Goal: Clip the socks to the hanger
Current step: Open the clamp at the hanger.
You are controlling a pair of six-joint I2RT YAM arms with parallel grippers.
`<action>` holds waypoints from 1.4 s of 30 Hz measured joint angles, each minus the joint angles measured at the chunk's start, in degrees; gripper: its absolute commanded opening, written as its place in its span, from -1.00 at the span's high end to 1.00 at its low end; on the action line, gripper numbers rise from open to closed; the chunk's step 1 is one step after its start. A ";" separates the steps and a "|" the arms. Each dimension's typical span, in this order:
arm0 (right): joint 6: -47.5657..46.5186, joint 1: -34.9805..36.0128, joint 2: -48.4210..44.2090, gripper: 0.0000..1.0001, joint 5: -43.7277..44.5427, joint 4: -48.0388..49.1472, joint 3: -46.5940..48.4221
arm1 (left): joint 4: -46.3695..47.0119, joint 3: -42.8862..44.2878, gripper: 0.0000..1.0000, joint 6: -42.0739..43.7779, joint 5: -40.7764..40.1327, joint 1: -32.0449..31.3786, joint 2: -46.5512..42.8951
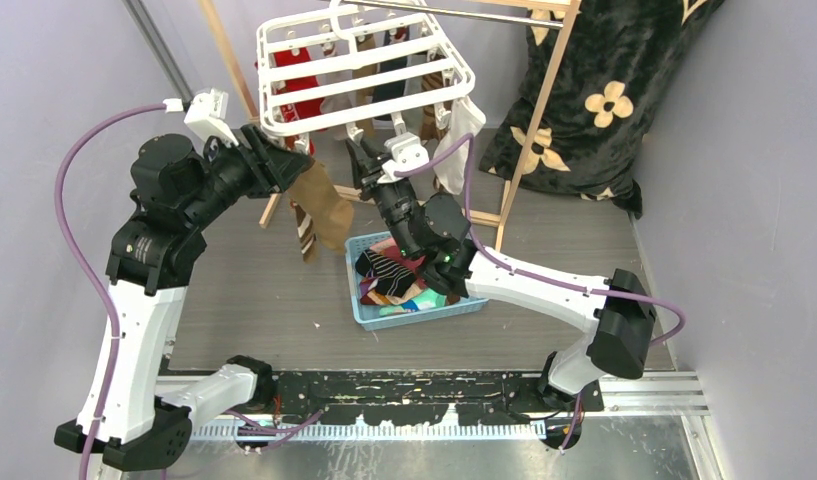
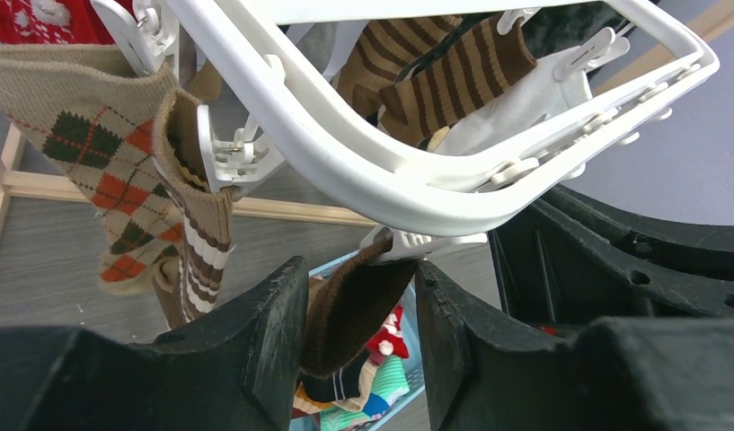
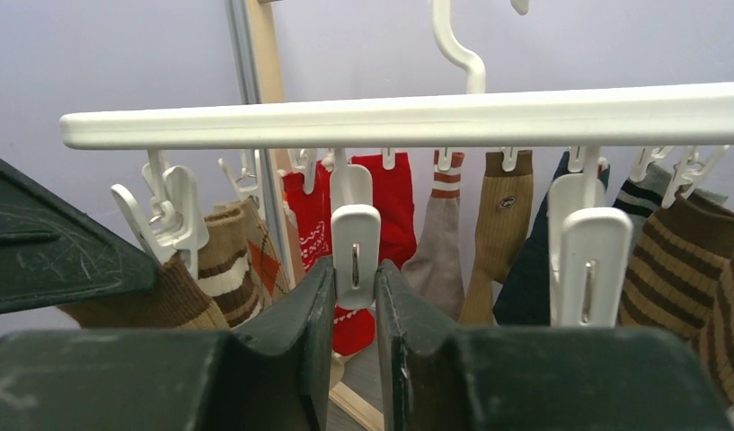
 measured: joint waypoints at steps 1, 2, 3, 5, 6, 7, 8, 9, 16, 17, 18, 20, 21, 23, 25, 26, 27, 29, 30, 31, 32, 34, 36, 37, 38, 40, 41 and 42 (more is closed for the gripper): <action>0.20 -0.07 0.00 0.63 -0.33 0.28 -0.33 | -0.07 0.00 0.05 0.00 0.00 0.00 -0.04; 0.39 -0.15 -0.02 0.66 -0.59 0.50 -0.63 | -0.09 0.00 0.05 0.00 0.00 0.00 -0.07; 0.76 -0.20 -0.09 0.68 -0.98 0.55 -1.01 | -0.09 0.00 0.04 0.00 0.00 0.00 -0.11; 1.51 -0.20 -0.33 0.71 -1.79 0.48 -1.88 | -0.09 0.00 -0.06 0.00 -0.02 0.00 -0.20; 1.90 -0.20 -0.48 0.76 -2.16 0.42 -2.27 | -0.09 0.00 -0.18 0.00 -0.04 0.00 -0.28; 2.45 -0.20 -0.79 0.77 -2.67 0.22 -2.78 | -0.09 0.00 -0.27 0.04 -0.04 0.00 -0.37; 2.91 -0.20 -1.16 0.78 -3.10 -0.11 -3.23 | -0.09 0.00 -0.34 0.07 -0.07 0.00 -0.48; 3.30 -0.20 -1.49 0.78 -3.45 -0.39 -3.61 | -0.13 0.00 -0.41 0.13 -0.07 0.00 -0.59; 6.67 -0.20 -3.82 0.78 -5.88 -3.87 -3.74 | -2.21 0.50 -0.52 1.88 2.38 0.00 -3.15; 7.13 -0.20 -3.93 0.78 -6.14 -4.26 -3.45 | -2.43 0.50 -0.50 2.14 3.91 0.00 -3.96; 7.56 -0.20 -3.93 0.77 -6.43 -4.72 -2.99 | -2.78 0.52 -0.48 2.62 6.05 0.02 -5.14; 8.37 -0.20 -3.93 0.78 -6.88 -5.68 -2.27 | -3.37 0.70 -0.44 2.91 10.03 0.00 -7.02; 8.87 -0.22 -3.93 0.78 -7.17 -6.23 -1.92 | -3.56 0.96 -0.42 2.93 12.20 0.00 -7.58; 9.68 -0.22 -3.93 0.78 -7.67 -7.41 -1.27 | -3.87 1.90 -0.40 2.73 15.93 0.00 -8.28; 10.69 -0.20 -3.89 0.78 -8.31 -8.96 -0.28 | -3.72 3.98 -0.38 2.08 19.65 0.00 -8.11; 11.23 -0.20 -3.85 0.78 -8.63 -9.90 0.44 | -3.43 4.83 -0.37 1.53 20.98 0.00 -7.67; 11.72 -0.20 -3.80 0.78 -8.94 -10.56 1.03 | -3.02 5.64 -0.37 1.09 22.21 0.00 -6.99; 12.39 -0.13 -3.76 0.78 -9.42 -11.43 1.97 | -2.08 6.71 -0.34 0.24 23.74 0.00 -5.18; 12.72 -0.13 -3.76 0.78 -9.62 -11.76 2.32 | -1.62 7.02 -0.34 -0.07 24.17 0.00 -4.09; 12.98 -0.09 -3.76 0.78 -9.77 -12.00 2.54 | -1.33 7.21 -0.33 -0.15 24.33 0.00 -3.04; 13.33 -0.04 -3.76 0.78 -9.92 -12.17 2.69 | -1.25 7.54 -0.33 -0.22 24.35 0.00 -1.73; 14.19 0.04 -3.76 0.78 -10.34 -12.85 2.93 | -0.79 8.11 -0.32 -0.31 24.20 -0.02 0.52; 14.84 0.11 -3.65 0.78 -10.62 -13.81 3.30 | -0.20 8.72 -0.30 -0.31 23.85 -0.39 3.02; 15.06 0.13 -3.50 0.77 -10.71 -14.14 3.52 | 0.17 8.85 -0.30 -0.31 23.41 -0.70 4.28; 15.21 0.13 -3.30 0.78 -10.82 -14.32 3.78 | 0.31 8.90 -0.30 -0.31 22.93 -1.01 5.20; 15.47 0.17 -2.75 0.78 -11.04 -14.86 4.35 | 0.48 8.90 -0.30 -0.26 22.05 -1.62 6.45; 15.58 0.17 -2.56 0.78 -10.82 -15.26 4.55 | 0.52 8.90 -0.28 -0.13 21.73 -1.92 6.80; 15.78 0.15 -2.43 0.78 -10.95 -15.61 4.63 | 0.63 8.92 -0.27 -0.02 21.00 -2.08 6.86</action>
